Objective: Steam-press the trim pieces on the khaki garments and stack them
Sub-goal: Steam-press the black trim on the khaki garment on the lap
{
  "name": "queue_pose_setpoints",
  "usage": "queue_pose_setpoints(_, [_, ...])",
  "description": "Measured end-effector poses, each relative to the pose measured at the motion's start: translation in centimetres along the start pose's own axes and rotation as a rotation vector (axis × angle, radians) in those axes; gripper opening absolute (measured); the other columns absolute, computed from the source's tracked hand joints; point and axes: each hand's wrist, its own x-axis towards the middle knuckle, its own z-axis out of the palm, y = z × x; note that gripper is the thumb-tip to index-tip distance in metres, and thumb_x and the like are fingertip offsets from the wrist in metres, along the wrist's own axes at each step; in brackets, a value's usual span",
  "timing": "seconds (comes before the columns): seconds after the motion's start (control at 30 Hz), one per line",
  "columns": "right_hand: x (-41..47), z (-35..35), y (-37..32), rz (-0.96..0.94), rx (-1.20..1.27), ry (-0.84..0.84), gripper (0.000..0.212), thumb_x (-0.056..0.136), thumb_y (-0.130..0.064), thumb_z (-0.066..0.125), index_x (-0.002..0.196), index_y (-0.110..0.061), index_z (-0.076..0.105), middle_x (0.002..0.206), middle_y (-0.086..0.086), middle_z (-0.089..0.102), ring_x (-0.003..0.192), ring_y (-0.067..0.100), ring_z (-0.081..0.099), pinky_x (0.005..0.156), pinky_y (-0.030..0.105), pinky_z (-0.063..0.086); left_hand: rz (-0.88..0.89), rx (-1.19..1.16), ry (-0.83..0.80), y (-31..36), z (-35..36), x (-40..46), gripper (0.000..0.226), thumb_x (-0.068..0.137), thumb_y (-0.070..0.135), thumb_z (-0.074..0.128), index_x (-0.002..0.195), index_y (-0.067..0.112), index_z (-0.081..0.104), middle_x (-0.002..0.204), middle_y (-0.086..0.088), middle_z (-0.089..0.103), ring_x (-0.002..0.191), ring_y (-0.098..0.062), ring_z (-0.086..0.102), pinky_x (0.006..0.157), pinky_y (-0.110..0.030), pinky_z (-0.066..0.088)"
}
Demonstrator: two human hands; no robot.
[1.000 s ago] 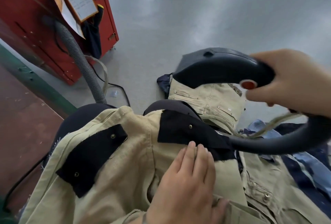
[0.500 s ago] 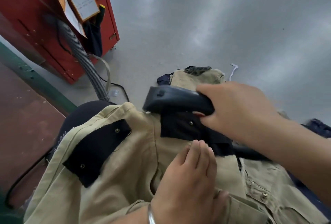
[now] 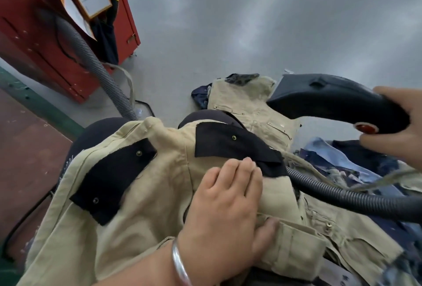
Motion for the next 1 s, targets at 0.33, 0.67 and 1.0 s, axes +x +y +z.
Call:
queue_pose_setpoints(0.33, [-8.1, 4.6, 2.0, 0.182, 0.016, -0.133, 0.037, 0.056, -0.059, 0.059, 0.092, -0.050, 0.055, 0.072, -0.026, 0.064, 0.049, 0.002, 0.057, 0.043, 0.030, 0.050, 0.016, 0.042, -0.008, 0.1, 0.0, 0.7, 0.066, 0.075, 0.063, 0.049, 0.124, 0.021, 0.063, 0.126, -0.009, 0.057, 0.111, -0.030, 0.053, 0.086, -0.043, 0.041])
queue_pose_setpoints(0.67, [-4.8, 9.4, -0.9, 0.182, 0.035, -0.136, 0.017, 0.075, -0.048, 0.064, 0.082, -0.043, 0.049, 0.062, -0.015, 0.056, 0.060, 0.005, 0.054, 0.049, 0.027, 0.037, -0.010, 0.088, 0.003, 0.2, 0.2, 0.5, 0.060, 0.078, 0.061, 0.048, 0.116, 0.018, 0.067, 0.124, -0.010, 0.058, 0.110, -0.032, 0.054, 0.082, -0.045, 0.043])
queue_pose_setpoints(1.0, [-4.4, 5.3, 0.9, 0.126, 0.204, -0.032, 0.022, 0.068, -0.042, 0.074, 0.081, -0.044, 0.055, 0.057, -0.012, 0.060, 0.051, 0.005, 0.057, 0.048, 0.030, 0.044, -0.012, 0.052, 0.000, 0.0, 0.1, 0.1, 0.055, 0.079, 0.064, 0.048, 0.117, 0.027, 0.065, 0.129, -0.007, 0.057, 0.112, -0.032, 0.053, 0.086, -0.043, 0.037])
